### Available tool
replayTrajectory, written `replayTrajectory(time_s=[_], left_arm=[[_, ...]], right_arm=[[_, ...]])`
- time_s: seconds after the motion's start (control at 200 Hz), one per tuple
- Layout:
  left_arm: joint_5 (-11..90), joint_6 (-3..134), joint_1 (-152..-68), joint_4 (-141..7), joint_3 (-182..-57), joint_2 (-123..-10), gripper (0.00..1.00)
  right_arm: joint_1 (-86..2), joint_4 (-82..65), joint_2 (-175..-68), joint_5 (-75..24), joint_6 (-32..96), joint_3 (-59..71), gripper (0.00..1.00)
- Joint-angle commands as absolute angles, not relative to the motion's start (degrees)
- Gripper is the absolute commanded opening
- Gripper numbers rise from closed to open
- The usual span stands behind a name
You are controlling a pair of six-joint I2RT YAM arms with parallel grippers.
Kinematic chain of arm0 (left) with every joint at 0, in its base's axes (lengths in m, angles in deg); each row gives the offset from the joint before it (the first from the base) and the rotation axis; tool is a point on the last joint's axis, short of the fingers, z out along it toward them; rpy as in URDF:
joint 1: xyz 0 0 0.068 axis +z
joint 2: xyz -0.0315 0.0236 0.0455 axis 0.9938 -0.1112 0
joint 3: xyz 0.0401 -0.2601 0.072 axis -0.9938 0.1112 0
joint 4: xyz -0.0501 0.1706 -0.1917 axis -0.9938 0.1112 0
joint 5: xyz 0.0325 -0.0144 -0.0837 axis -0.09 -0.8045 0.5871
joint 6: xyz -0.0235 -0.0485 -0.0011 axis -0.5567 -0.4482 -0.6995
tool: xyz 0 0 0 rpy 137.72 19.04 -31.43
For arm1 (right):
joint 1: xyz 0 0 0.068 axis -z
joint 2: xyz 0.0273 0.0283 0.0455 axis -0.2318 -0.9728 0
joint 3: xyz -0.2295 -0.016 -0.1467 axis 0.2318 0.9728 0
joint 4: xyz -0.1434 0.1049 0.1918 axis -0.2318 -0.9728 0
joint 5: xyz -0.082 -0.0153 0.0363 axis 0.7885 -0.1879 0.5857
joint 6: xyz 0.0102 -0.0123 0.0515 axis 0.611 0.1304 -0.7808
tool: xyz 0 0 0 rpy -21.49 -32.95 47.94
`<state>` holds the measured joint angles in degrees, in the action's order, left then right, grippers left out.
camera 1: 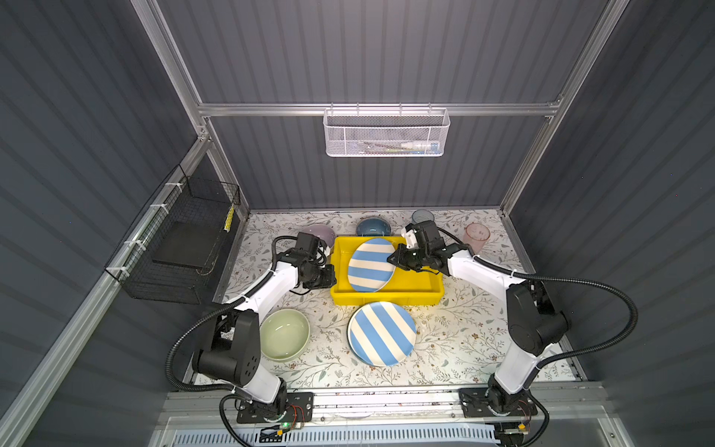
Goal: Place the mixed dishes into the plastic bin
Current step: 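Lift the striped plate with the right gripper and carry it over the yellow bin, then lower the plate into the bin and open the right gripper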
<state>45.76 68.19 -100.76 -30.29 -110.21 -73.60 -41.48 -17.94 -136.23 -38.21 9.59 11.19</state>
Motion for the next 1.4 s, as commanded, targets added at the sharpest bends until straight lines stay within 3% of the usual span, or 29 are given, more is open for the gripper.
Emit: replayTrajectory(time_s=[0.0, 0.445, 0.826, 1.146, 1.396], left_arm=[[47.19, 68.15, -100.42, -30.38, -109.36, -73.12, 0.19], [48.68, 66.86, -100.40, -31.62, -107.51, -71.72, 0.19], [51.36, 66.11, -100.40, -32.17, -106.40, -70.44, 0.19], [51.23, 65.60, -100.41, -32.04, -106.12, -69.81, 0.21], [51.06, 65.25, -100.40, -32.10, -106.01, -69.65, 0.23]], right_arm=[[-41.99, -13.82, -137.90, -40.67, 7.70, 9.59, 0.08], [-43.11, -12.97, -143.40, -40.71, 6.44, 8.13, 0.15], [-43.79, -18.56, -147.63, -38.23, 8.21, 3.66, 0.38], [-44.84, -28.39, -148.73, -28.41, 12.97, -0.80, 0.55], [-45.00, -31.09, -148.56, -25.41, 15.29, -1.59, 0.61]])
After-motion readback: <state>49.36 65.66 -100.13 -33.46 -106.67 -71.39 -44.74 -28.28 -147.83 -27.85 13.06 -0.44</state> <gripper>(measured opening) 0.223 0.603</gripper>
